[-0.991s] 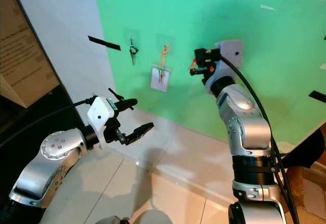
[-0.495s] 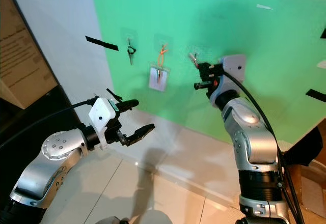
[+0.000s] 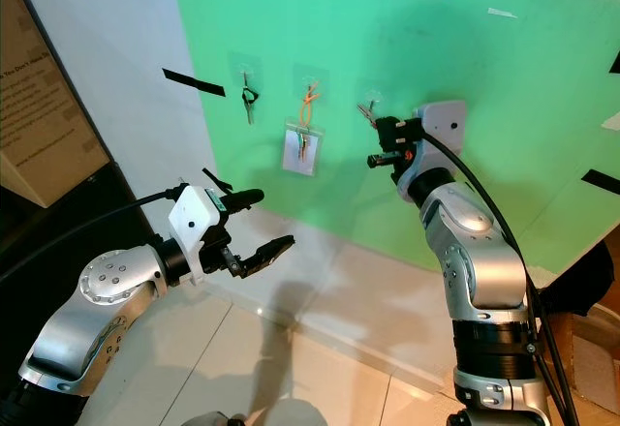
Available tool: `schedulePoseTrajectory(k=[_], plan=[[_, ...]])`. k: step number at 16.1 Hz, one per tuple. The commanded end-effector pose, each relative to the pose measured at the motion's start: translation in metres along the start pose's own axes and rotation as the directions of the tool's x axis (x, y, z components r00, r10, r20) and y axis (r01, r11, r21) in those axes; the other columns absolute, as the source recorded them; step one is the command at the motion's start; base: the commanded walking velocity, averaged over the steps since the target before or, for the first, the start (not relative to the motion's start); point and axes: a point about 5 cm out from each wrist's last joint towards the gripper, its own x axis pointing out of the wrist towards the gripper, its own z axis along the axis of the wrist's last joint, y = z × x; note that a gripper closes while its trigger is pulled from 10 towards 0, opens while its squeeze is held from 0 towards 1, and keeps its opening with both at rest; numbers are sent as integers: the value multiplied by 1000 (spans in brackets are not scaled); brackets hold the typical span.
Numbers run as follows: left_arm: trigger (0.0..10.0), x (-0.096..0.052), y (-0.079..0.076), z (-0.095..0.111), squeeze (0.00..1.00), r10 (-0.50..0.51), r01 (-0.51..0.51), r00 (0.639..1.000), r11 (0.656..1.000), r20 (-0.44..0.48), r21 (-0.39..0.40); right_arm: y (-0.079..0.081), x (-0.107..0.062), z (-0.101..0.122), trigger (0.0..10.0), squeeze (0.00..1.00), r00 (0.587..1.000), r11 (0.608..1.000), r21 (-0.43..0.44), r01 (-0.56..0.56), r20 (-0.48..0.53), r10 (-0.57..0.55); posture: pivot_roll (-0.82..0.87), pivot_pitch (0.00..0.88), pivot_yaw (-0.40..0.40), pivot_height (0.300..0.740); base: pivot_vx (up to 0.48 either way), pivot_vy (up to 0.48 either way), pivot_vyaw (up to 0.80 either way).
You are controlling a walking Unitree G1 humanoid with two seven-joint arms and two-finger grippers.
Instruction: Hang keys on a hook
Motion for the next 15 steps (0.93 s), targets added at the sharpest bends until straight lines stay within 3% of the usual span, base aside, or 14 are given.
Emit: schedulePoseTrajectory(k=[1, 6, 12, 15], plan=[[10000, 1, 1, 4, 0, -5, 4, 1000, 1000, 4, 18, 1, 3, 18, 10000, 0, 997, 1000, 1, 5, 73, -5, -113, 0, 0, 740, 0, 0, 0], [10000, 1, 1, 4, 0, -2, 2, 1000, 1000, 7, 19, 8, 8, 32, 10000, 0, 991, 999, 2, -34, 127, 33, -113, 0, -3, 740, 0, 0, 0], [10000, 2, 2, 4, 0, -1, 0, 1000, 1000, 7, 19, 24, 7, 19, 10000, 0, 988, 989, -37, -142, 57, 144, -111, 0, -1, 740, 0, 0, 0], [10000, 2, 2, 4, 0, -3, 3, 1000, 1000, 7, 20, 23, 6, 13, 10000, 0, 990, 989, -47, -137, 31, 139, -112, 0, 1, 740, 0, 0, 0]])
